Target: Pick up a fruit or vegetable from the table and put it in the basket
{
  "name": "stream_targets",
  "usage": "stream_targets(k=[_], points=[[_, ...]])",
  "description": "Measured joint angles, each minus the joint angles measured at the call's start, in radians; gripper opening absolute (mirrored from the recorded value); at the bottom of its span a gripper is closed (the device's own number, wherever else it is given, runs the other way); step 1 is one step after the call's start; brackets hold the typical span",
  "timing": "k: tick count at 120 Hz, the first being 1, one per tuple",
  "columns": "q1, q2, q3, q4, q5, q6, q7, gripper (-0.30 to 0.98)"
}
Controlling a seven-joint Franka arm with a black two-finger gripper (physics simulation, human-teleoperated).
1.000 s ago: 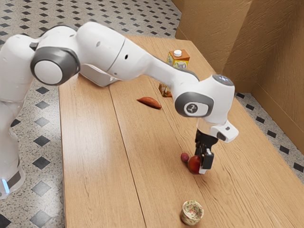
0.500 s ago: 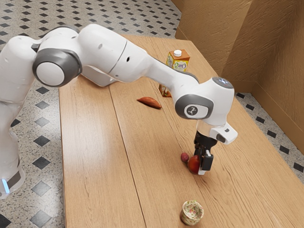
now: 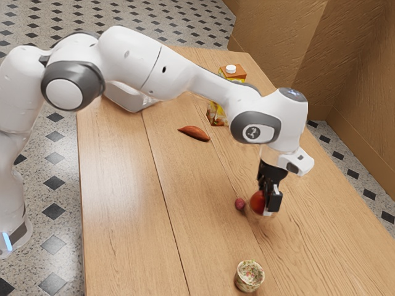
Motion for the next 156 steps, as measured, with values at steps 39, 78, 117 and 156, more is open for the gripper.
stream_targets(k=[39, 78, 117, 156], points=[[0.059, -0.097, 0.043, 0.056, 0.024, -0.066, -0.005, 0.41], [0.125, -0.226, 0.08, 0.153, 0.084, -0.183, -0.006, 0.42], [0.345, -0.379, 0.083, 0.162, 0.13, -0.281, -0.005, 0.43], [0.604, -0.514, 0.142, 0.073, 0.149, -0.383, -0.001, 0.43]])
